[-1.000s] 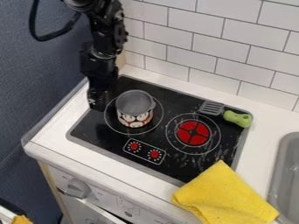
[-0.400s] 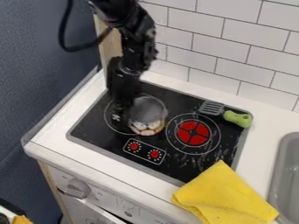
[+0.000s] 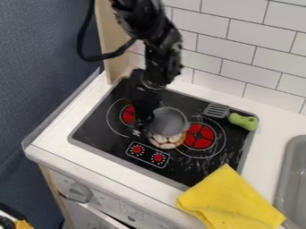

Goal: Move the silver pot to the right side of the right burner

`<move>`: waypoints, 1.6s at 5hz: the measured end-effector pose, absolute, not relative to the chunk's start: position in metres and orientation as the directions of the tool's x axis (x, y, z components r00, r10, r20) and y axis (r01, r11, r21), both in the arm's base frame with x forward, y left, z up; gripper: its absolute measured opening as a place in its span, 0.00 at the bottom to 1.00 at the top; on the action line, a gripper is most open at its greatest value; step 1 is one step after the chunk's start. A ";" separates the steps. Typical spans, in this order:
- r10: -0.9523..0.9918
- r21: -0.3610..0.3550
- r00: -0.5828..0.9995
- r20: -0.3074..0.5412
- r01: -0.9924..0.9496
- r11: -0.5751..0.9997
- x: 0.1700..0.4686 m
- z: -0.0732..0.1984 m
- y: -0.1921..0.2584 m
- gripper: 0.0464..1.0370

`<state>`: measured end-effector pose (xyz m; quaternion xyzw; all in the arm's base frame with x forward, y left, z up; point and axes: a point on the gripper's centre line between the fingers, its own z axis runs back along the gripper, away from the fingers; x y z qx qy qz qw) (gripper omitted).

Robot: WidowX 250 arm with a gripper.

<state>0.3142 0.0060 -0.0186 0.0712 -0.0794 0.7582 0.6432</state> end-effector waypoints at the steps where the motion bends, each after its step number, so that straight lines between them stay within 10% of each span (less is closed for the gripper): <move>1: 0.959 -0.082 -0.213 0.185 -0.976 -0.200 0.318 -0.012 -0.024 0.96; 6: 0.964 -0.118 -0.214 0.158 -0.973 -0.197 0.336 0.010 -0.094 0.96; 8: 0.956 -0.217 -0.275 0.104 -0.944 -0.249 0.335 0.071 -0.077 0.96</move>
